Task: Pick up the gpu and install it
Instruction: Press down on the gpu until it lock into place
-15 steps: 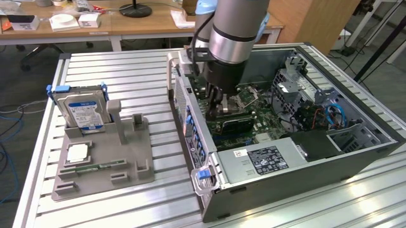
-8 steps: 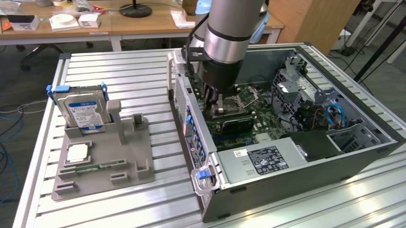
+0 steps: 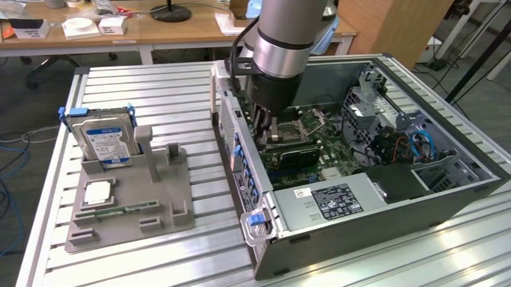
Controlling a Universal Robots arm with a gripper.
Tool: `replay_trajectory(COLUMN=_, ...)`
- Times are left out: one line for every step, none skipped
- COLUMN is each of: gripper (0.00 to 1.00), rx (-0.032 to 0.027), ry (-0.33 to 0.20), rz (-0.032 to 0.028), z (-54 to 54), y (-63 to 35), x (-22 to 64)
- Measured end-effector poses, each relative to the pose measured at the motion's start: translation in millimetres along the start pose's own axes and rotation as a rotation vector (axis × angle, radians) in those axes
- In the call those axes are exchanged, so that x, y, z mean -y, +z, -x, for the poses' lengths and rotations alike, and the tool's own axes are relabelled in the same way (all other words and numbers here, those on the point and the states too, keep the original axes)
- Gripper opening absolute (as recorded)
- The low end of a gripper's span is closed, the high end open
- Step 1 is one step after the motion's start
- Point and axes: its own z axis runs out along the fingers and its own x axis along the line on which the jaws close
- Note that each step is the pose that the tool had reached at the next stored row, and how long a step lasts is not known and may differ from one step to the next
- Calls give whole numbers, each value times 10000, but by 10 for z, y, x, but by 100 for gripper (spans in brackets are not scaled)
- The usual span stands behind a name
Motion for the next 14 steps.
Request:
replay_trajectory(gripper=11, rx=0, ry=0, rz=0, z=0, y=-3, x=-5)
replay_trajectory(gripper=11, rx=1, ry=-1, rz=-1, z=-1, y=-6, x=-9)
replay_trajectory(gripper=11, rx=0, ry=-2, rz=-1, z=-1, y=-7, x=-21)
replay_trajectory(gripper=11, rx=0, ry=-2, rz=-1, z=-2, y=-7, x=-27)
replay_trajectory(gripper=11, rx=-1, ry=-1, rz=1, z=-3, y=-10, x=-29)
replay_trajectory(gripper=11, rx=0, ry=-2, rz=1, z=-3, y=-16, x=-29)
replay_trajectory(gripper=11, rx=0, ry=0, rz=1, z=-2, y=-26, x=-31)
replay_trajectory(gripper=11, rx=0, ry=0, rz=1, z=-2, y=-40, x=-31)
replay_trajectory(gripper=11, rx=-1, ry=1, rz=2, z=-2, y=-56, x=-32)
replay_trajectory(gripper=11, rx=-1, ry=1, rz=1, z=-1, y=-71, x=-33)
replay_trajectory(gripper=11, rx=-3, ry=0, rz=3, z=-1, y=-87, x=-34)
replay_trajectory(gripper=11, rx=-5, ry=1, rz=6, z=-1, y=-102, x=-35)
replay_trajectory(gripper=11, rx=-4, ry=2, rz=8, z=-1, y=-115, x=-37)
replay_trajectory(gripper=11, rx=-2, ry=3, rz=5, z=-1, y=-122, x=-37)
